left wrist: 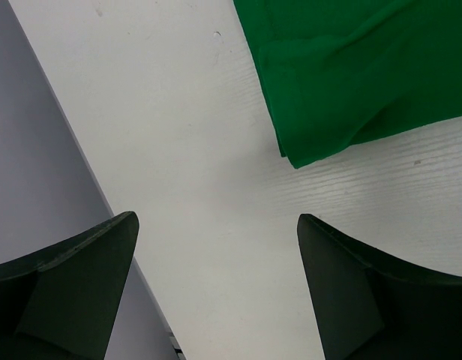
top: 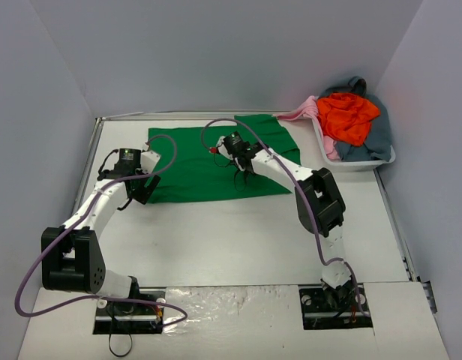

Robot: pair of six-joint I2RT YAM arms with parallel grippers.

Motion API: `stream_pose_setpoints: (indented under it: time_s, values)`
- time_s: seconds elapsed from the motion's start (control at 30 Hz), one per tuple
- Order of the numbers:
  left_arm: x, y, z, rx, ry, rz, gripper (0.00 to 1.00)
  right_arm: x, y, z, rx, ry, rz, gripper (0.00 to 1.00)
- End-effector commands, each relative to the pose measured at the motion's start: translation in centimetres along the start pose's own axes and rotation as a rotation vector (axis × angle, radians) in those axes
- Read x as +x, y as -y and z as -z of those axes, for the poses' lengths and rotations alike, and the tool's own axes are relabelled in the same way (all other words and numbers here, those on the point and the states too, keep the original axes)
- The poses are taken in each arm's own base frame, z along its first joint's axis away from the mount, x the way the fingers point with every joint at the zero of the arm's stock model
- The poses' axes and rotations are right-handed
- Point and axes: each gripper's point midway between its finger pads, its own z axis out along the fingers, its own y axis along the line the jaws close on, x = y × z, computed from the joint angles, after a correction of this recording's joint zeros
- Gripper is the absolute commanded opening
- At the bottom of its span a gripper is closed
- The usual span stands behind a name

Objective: Fold and stack the t-shirts
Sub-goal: Fold the flattened tshirt in 1/3 of the way

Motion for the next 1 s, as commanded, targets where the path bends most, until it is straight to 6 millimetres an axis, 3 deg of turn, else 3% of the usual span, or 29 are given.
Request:
stream_pose_setpoints:
  time_s: [0.0, 0.4, 0.97]
  values:
    - [-1.0, -0.4, 1.1, -0.004, 0.049, 0.027, 0.87, 1.8, 0.2, 1.5, -0.023, -0.021, -0.08, 0.0]
    - [-0.8, -0.1, 1.0, 0.007, 0.048, 0.028, 0.87, 3.1, -4.3, -0.5, -0.258, -0.042, -0.143, 0.0]
    - [-0.6, -0.1, 0.6, 0.004, 0.033, 0.024, 0.87, 2.3, -5.3, -3.3, -0.281, -0.06, -0.131, 0.0]
